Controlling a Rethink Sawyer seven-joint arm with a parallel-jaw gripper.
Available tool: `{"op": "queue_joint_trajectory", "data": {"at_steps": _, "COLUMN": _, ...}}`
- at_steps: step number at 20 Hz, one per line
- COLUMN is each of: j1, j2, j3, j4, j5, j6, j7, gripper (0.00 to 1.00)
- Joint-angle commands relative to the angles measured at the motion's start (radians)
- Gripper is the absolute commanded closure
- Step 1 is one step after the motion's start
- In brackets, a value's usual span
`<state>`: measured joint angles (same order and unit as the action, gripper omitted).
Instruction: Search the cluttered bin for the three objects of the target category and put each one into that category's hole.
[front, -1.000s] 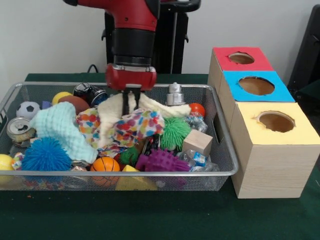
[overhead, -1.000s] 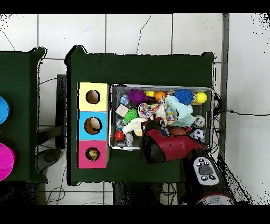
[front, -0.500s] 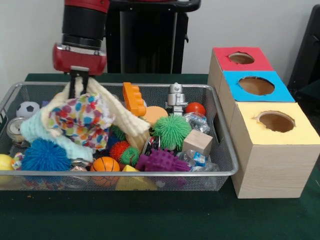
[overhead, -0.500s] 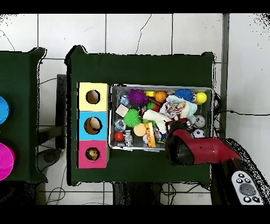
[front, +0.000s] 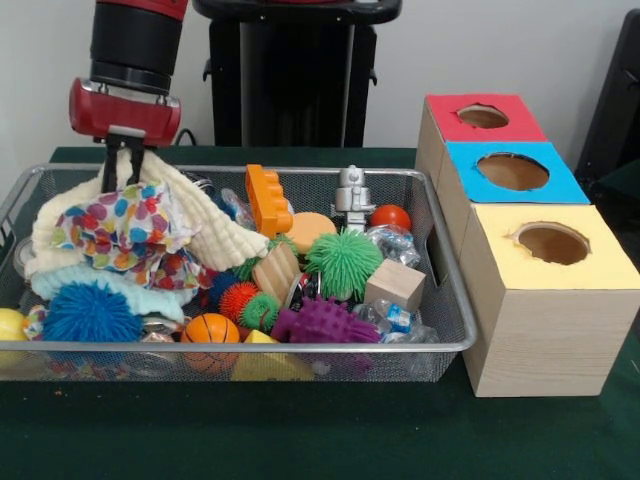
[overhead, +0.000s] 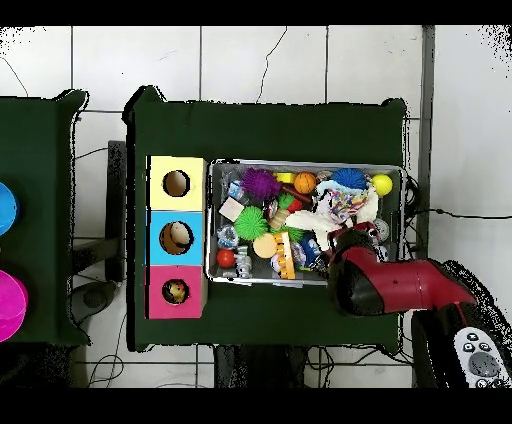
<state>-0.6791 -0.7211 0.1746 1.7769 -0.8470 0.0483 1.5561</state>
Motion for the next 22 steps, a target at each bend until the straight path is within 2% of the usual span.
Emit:
{"op": "queue_joint_trajectory", "data": {"at_steps": 1, "j1": 0.005, "j2": 0.015, "j3": 0.115, "j4": -0.042, "j5": -0.099, "j6": 0.056, "j7": -0.071, "gripper": 1.0}}
{"op": "queue_joint_trajectory", "data": {"at_steps": 5, "j1": 0.013, "j2": -0.009, "j3": 0.109, "j4": -0.045, "j5": -0.121, "j6": 0.042, "j7": -0.058, "gripper": 1.0}}
{"op": "queue_joint_trajectory", "data": {"at_steps": 13, "j1": -0.13, "j2": -0.067, "j3": 0.257, "j4": -0.022, "j5": -0.096, "j6": 0.154, "j7": -0.193, "gripper": 1.0}}
{"op": "queue_joint_trajectory", "data": {"at_steps": 22, "j1": -0.261, "j2": -0.046, "j3": 0.374, "j4": -0.009, "j5": -0.115, "j6": 0.186, "j7": -0.239, "gripper": 1.0}}
